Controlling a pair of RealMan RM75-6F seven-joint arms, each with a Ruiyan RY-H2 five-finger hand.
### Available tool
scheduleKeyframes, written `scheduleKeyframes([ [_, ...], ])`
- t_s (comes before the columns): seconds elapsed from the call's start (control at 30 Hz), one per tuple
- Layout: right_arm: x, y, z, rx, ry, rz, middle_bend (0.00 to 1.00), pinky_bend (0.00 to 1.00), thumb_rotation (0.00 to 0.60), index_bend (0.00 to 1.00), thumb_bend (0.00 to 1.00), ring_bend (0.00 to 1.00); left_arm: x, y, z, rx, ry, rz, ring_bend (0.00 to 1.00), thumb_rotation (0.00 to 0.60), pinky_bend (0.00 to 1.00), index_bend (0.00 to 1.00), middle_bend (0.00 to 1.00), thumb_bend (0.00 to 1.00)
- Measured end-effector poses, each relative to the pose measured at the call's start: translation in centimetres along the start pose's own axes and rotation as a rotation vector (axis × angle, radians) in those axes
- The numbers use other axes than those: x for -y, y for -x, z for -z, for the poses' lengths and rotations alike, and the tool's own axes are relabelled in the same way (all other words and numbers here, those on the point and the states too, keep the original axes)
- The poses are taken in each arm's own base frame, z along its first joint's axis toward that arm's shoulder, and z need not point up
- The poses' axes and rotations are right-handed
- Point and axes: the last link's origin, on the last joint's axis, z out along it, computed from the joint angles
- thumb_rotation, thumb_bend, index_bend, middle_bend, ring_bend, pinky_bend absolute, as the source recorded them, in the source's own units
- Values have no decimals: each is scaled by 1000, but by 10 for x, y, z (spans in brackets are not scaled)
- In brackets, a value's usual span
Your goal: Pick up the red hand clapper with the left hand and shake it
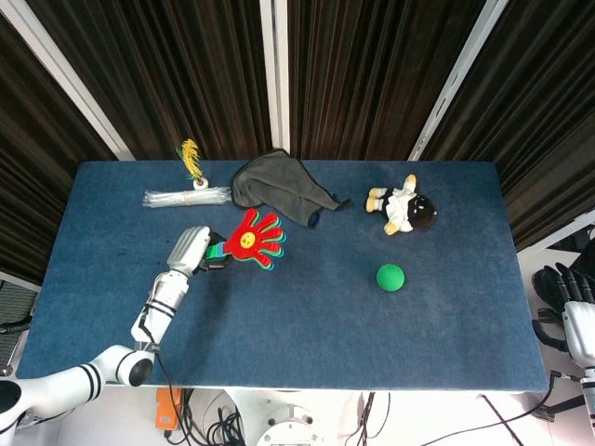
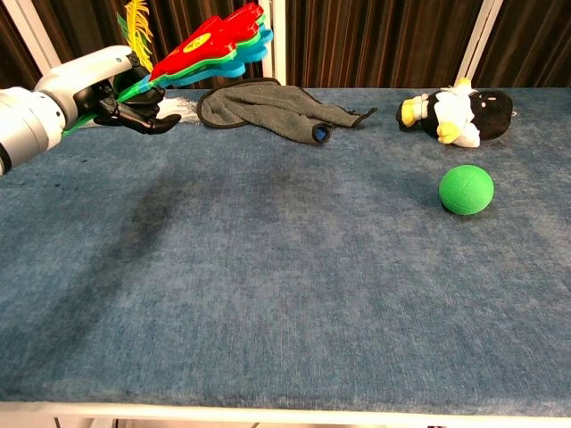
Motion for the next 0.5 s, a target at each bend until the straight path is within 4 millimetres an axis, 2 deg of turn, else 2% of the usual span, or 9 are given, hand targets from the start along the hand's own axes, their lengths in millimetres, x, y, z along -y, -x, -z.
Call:
scheduleKeyframes([
  [0.07,0,0,0,1,-1,1,0,0,600,0,248,0,-1,0,0,6,4,7,1000,600,1000,1000,1000,551],
  [0.23,0,0,0,2,-1,1,0,0,600,0,247,0,-3,-2,1,3,15,67,1000,600,1000,1000,1000,657],
  [0.5,1,1,0,5,-3,2,0,0,600,0,247,0,-6,-12,3,-14,27,195,1000,600,1000,1000,1000,702],
])
